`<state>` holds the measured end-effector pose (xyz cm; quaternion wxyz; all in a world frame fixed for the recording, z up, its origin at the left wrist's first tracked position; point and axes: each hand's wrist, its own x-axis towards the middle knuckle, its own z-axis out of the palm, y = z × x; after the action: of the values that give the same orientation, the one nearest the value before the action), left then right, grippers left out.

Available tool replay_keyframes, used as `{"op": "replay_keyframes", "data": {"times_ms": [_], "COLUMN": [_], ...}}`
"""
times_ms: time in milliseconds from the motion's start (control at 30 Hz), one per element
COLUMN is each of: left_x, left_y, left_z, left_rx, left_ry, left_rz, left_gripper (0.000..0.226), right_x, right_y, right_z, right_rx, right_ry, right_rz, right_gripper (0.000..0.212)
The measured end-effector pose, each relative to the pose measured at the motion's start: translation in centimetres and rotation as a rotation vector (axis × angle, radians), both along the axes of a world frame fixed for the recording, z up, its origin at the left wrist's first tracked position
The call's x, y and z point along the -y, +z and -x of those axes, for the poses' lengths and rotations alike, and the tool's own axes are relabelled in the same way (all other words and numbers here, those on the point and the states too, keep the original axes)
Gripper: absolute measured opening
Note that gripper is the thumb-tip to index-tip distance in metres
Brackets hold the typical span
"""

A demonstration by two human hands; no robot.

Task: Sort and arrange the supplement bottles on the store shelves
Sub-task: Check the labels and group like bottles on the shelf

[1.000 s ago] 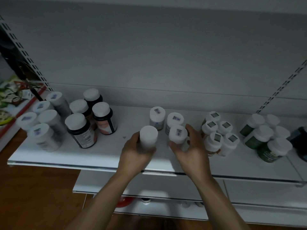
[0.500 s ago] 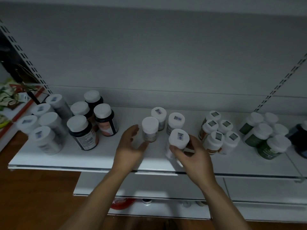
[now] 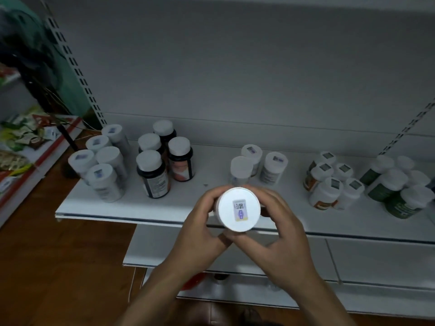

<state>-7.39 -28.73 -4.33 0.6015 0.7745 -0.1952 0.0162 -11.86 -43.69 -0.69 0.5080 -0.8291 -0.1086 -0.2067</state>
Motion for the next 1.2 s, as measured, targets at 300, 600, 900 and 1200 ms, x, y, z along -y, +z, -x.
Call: {"op": "replay_keyframes", "data": {"times_ms": [300,600,900,1200], "left_x": [-2.6,-1.5,-0.4,2.5], "left_y": [0.7,2.2,1.7,2.3], "left_z": [1.9,2.9,2.7,1.5], "left_rx": [0.034,0.1,0.172,0.136], "left_ry": [-0.001,-0.029,-0.052,-0.038], "left_rz": [0.115,0.233,0.196,0.237], "left_gripper": [0.062,0.076,0.07,0.067], "right_x": [-1.2,-2.7,-0.6,2.8], "right_y": [-1.3,-0.7,-0.8,0.6], "right_z": [1.2,0.2,-0.2,-0.5], "right_rx": [-0.237,-0.7,-0.487,-0.287], "right_ry": [0.041,0.252,0.131,0.129], "right_rz": [-0.445,-1.025,-0.894,-0.712], "right_gripper": [0.06,0.045,0.065,0.057]}}
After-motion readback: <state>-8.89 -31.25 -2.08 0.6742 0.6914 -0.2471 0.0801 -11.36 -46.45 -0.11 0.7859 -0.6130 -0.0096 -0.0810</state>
